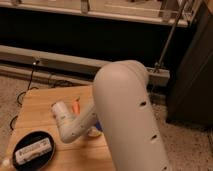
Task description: Wipe the white sponge on the table
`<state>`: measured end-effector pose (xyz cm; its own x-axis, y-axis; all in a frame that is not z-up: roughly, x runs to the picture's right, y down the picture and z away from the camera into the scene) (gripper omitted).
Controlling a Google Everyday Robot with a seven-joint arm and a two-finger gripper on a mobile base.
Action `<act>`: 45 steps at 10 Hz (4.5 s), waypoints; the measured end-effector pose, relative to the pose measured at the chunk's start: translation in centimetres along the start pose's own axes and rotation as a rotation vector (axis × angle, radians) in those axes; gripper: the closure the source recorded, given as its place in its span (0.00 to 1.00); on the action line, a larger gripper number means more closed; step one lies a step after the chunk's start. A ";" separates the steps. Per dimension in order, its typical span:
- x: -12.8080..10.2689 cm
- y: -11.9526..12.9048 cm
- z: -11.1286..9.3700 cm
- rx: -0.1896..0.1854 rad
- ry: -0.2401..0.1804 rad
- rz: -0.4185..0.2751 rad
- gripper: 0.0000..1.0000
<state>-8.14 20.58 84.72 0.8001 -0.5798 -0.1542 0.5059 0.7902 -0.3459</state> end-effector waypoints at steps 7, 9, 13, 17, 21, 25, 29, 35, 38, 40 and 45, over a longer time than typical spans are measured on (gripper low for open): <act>2.3 -7.4 2.6 0.023 0.058 0.052 0.49; 4.1 -9.7 4.3 0.004 0.116 0.063 0.49; 10.6 -10.0 7.5 -0.068 0.244 0.123 0.49; 16.5 -5.0 10.9 -0.204 0.257 0.261 0.49; 20.2 -0.6 10.8 -0.260 0.204 0.381 0.49; 18.6 5.8 9.3 -0.308 0.143 0.351 0.49; 17.6 11.1 9.1 -0.368 0.103 0.360 0.49; 14.8 16.0 5.1 -0.373 0.038 0.264 0.49; 10.8 15.9 3.0 -0.343 -0.021 0.180 0.49; 8.7 15.3 1.9 -0.320 -0.050 0.129 0.49; 2.8 11.5 0.1 -0.236 -0.113 0.008 0.49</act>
<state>-0.02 28.10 80.43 0.8412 -0.5376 -0.0578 0.4210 0.7183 -0.5540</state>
